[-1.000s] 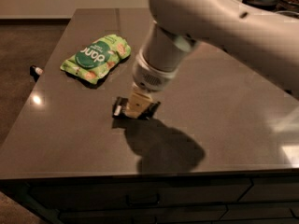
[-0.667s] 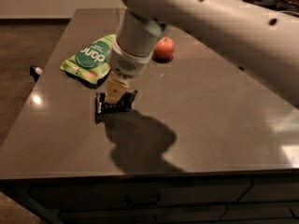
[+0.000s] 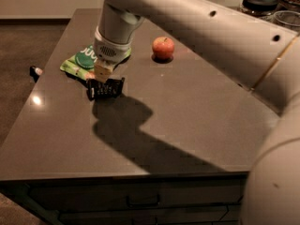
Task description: Move rxbar chocolate near green rice chip bag
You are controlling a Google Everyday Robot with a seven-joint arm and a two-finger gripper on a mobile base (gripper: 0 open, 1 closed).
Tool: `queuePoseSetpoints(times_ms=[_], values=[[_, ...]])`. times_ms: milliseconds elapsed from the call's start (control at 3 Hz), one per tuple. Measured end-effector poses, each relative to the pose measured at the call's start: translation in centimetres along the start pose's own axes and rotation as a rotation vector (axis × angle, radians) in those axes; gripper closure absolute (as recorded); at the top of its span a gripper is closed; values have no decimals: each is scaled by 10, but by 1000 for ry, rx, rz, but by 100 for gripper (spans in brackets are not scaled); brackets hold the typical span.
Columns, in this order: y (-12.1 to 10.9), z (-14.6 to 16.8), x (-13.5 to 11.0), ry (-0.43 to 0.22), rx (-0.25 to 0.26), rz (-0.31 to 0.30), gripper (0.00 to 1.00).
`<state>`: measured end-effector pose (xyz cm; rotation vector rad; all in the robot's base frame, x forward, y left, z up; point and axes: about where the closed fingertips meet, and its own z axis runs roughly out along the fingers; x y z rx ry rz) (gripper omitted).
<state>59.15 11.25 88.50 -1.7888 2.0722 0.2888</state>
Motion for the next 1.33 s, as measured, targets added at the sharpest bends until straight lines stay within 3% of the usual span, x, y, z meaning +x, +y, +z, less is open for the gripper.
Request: queuePoseSetpoints(times_ms=[333,667,1333], values=[[-26,4,-1,3,48,5,85],[-26,5,-1,4,46,4,62],[-24,9,-1,7,39,1,1]])
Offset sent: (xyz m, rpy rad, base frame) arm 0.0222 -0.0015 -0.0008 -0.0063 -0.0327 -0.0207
